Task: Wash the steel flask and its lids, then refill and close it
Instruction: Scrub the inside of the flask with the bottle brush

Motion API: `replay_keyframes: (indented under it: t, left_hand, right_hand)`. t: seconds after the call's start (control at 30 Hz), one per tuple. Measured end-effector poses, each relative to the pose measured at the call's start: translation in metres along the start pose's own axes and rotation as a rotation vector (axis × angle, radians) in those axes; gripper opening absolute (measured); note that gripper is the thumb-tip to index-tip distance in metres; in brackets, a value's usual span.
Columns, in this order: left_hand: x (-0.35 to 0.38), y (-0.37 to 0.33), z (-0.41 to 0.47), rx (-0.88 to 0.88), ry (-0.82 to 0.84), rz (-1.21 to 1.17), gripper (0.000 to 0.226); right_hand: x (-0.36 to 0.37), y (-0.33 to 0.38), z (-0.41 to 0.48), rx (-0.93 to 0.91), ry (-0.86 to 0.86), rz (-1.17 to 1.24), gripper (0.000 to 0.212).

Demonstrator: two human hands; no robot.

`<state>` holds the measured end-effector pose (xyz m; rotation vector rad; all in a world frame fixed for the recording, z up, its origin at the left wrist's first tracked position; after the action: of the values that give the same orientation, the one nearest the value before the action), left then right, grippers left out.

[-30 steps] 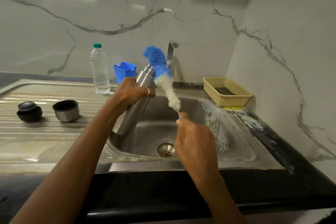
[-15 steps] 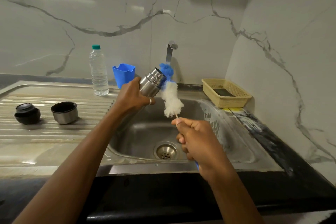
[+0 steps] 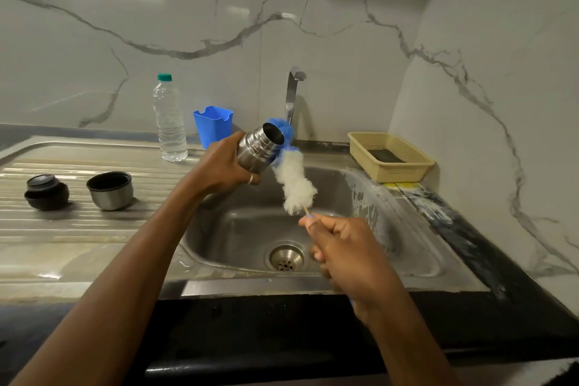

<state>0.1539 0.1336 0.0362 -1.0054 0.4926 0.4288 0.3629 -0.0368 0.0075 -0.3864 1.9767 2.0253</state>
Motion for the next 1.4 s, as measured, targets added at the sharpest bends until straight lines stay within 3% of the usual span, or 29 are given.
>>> replay_keyframes:
  t: [0.17, 0.37, 0.6, 0.8, 1.2, 1.4]
  left_hand:
    - [0.005, -0.005, 0.001, 0.015, 0.034, -0.037, 0.057]
    - [0.0, 0.002, 0.003, -0.008, 0.024, -0.076, 0.06]
    - [0.014, -0.008, 0.0, 0.013, 0.105, -0.1, 0.06]
    - [0.007, -0.007, -0.003, 0.043, 0.017, -0.028, 0.059]
    - [0.025, -0.022, -0.005, 0.245, -0.04, 0.175, 0.075]
    - [0.026, -0.018, -0.004, 0.22, -0.126, 0.181, 0.074]
  right_hand:
    - [-0.014, 0.017, 0.031, -0.04, -0.06, -0.042, 0.021]
    - [-0.01, 0.002, 0.001, -0.156, -0.065, -0.171, 0.045]
    - [-0.029, 0.018, 0.032, -0.164, -0.092, -0.25, 0.034]
    - [-0.025, -0.008, 0.01, -0.197, -0.074, -0.384, 0.045]
    - [-0.038, -0.007, 0.026, -0.105, -0.132, -0.397, 0.04]
    - [-0.042, 0.0, 0.02, -0.097, -0.145, -0.372, 0.037]
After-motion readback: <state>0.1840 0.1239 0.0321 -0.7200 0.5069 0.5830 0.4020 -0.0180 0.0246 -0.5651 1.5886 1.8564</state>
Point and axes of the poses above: each hand's wrist, its own z-axis towards the middle knuckle, its own x-axis out of the palm, y = z × x, the point moved 6 cm from there along z, towards the middle knuckle, and after that the axes turned 9 degrees about -z, right-handed, at the moved point
